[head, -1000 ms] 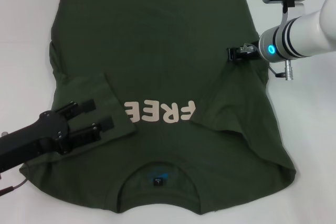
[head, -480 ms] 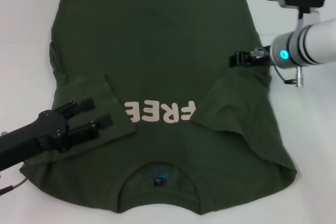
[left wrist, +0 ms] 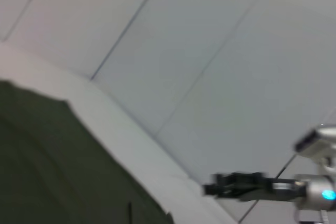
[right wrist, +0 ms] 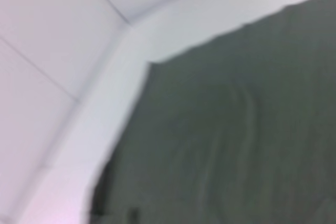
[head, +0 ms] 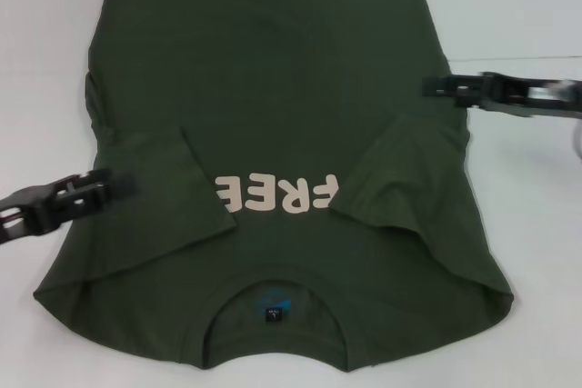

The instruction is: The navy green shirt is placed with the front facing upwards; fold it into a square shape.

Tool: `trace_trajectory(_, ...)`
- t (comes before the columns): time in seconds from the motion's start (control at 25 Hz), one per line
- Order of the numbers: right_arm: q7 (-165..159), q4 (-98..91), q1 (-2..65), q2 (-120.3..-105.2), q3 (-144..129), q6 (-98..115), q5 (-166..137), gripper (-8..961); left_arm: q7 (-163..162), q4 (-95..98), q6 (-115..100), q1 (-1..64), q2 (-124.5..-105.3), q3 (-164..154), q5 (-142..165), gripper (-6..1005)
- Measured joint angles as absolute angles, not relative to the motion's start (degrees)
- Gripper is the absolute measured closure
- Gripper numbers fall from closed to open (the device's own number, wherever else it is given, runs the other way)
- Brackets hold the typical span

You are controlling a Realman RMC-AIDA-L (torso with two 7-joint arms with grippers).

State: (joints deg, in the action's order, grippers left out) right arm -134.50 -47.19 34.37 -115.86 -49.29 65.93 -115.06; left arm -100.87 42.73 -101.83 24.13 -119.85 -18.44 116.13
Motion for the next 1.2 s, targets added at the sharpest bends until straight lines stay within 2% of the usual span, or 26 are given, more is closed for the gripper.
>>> trace_trajectory(0.16, -129.5, -44.4, 31.0, -113.43, -40.1, 78.7, -111.5, 124, -113.3, 48.0, -103.0, 23.9, -117.40, -18.3, 121.0, 157)
trace_trajectory(0.28, -128.8, -42.6, 28.0, -111.81, -36.4, 85.3, -111.5, 121, -120.6, 50.2, -102.7, 24.6, -115.93, -18.2, 128.0, 159)
trace_trajectory(0.36, -128.0, -42.2, 26.1, -111.43, -35.4, 87.3, -111.6, 119, -124.1, 50.6, -102.4, 25.7, -115.10, -17.4, 134.2, 161)
trace_trajectory(0.6, -125.3, -41.4, 20.9, -111.22, -33.9, 88.8, -111.6, 116, -128.4, 50.8, -99.2, 28.0, -114.04, -16.6, 142.4, 165)
trace_trajectory(0.8, -124.1, -40.2, 19.6, -110.77, -33.7, 89.2, -112.6, 116, -130.1, 50.8, -96.2, 31.3, -112.80, -17.0, 151.7, 169)
trace_trajectory(1.2, -123.1, -40.0, 20.6, -111.25, -33.9, 88.7, -116.1, 115, -130.6, 47.9, -93.3, 31.6, -113.12, -20.3, 152.9, 177)
